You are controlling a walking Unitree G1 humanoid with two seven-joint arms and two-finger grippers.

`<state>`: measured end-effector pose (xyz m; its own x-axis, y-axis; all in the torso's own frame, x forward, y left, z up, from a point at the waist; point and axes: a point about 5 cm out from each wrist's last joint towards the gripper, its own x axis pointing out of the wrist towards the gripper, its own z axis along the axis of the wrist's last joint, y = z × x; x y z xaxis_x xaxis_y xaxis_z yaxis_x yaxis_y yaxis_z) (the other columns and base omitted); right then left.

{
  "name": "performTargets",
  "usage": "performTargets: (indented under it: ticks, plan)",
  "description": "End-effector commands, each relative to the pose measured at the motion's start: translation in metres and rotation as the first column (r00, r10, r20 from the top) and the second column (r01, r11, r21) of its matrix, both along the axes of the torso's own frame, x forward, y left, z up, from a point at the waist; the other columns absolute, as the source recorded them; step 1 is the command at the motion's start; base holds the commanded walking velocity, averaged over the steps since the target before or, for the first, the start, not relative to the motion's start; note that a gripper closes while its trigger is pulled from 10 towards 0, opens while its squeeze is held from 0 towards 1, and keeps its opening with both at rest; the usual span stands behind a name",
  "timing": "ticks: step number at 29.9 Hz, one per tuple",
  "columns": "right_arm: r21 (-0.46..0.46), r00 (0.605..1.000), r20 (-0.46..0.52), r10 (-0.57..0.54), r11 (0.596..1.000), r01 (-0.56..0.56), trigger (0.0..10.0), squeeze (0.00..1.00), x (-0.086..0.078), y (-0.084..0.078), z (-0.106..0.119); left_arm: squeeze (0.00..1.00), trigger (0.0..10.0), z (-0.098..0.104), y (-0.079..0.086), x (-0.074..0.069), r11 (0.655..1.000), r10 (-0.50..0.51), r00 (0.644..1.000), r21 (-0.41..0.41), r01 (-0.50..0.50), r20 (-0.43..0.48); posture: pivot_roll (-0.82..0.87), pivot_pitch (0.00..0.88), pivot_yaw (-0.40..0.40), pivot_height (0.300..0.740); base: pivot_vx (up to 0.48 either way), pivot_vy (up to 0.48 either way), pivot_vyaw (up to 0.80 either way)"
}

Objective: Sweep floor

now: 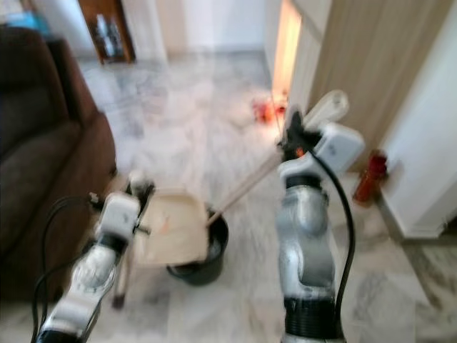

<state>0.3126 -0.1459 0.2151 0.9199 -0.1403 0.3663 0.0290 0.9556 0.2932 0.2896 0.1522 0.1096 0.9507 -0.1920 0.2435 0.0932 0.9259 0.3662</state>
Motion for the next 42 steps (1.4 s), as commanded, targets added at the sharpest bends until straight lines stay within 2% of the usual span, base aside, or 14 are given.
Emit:
performTargets:
  ticks: [1, 22, 27, 28, 32, 39, 42]
  plan:
    - [0.04, 0.996, 0.086, 0.039, 0.998, -0.042, 10.0, 0.0, -0.002, 0.01, 0.017, 0.0, 10.0, 0.011, 0.005, 0.002, 1.0, -0.001, 0.999, 0.02, 0.0, 0.053, 0.17, 0.0, 0.016, 0.74, 0.277, 0.0, 0.0]
    - [0.054, 0.994, 0.095, 0.051, 0.997, -0.057, 10.0, 0.0, -0.002, 0.017, 0.017, 0.0, 10.0, 0.011, 0.003, 0.0, 1.0, -0.002, 0.998, 0.019, 0.001, 0.061, 0.17, 0.0, 0.013, 0.74, 0.0, 0.0, 0.0]
    - [0.004, 0.991, 0.132, 0.037, 0.999, -0.038, 10.0, 0.0, -0.005, 0.019, 0.022, 0.0, 10.0, 0.009, 0.001, -0.002, 0.999, -0.014, 0.998, 0.033, 0.012, 0.058, 0.17, 0.0, 0.014, 0.74, 0.0, 0.0, 0.0]
    - [-0.044, 0.987, 0.152, 0.049, 0.998, -0.043, 10.0, 0.0, -0.007, 0.025, 0.023, 0.0, 10.0, 0.008, -0.001, -0.002, 0.999, -0.028, 0.998, 0.047, 0.026, 0.055, 0.17, 0.0, 0.015, 0.74, 0.0, 0.0, 0.0]
    - [-0.094, 0.986, 0.152, 0.072, 0.994, -0.058, 10.0, 0.0, -0.008, 0.033, 0.02, 0.0, 10.0, 0.006, -0.004, -0.003, 0.998, -0.042, 0.998, 0.057, 0.039, 0.05, 0.17, 0.0, 0.016, 0.74, 0.0, 0.0, 0.0]
    - [-0.133, 0.98, 0.174, 0.093, 0.989, -0.07, 10.0, 0.0, -0.014, 0.044, 0.017, 0.0, 10.0, 0.004, -0.006, -0.004, 0.997, -0.055, 0.998, 0.065, 0.052, 0.043, 0.16, 0.0, 0.019, 0.74, 0.0, 0.0, 0.0]
    - [-0.164, 0.97, 0.202, 0.138, 0.981, -0.105, 10.0, 0.0, -0.021, 0.059, 0.017, 0.0, 10.0, 0.004, -0.007, -0.004, 0.996, -0.059, 0.997, 0.066, 0.056, 0.042, 0.17, 0.0, 0.019, 0.74, 0.0, 0.0, 0.0]
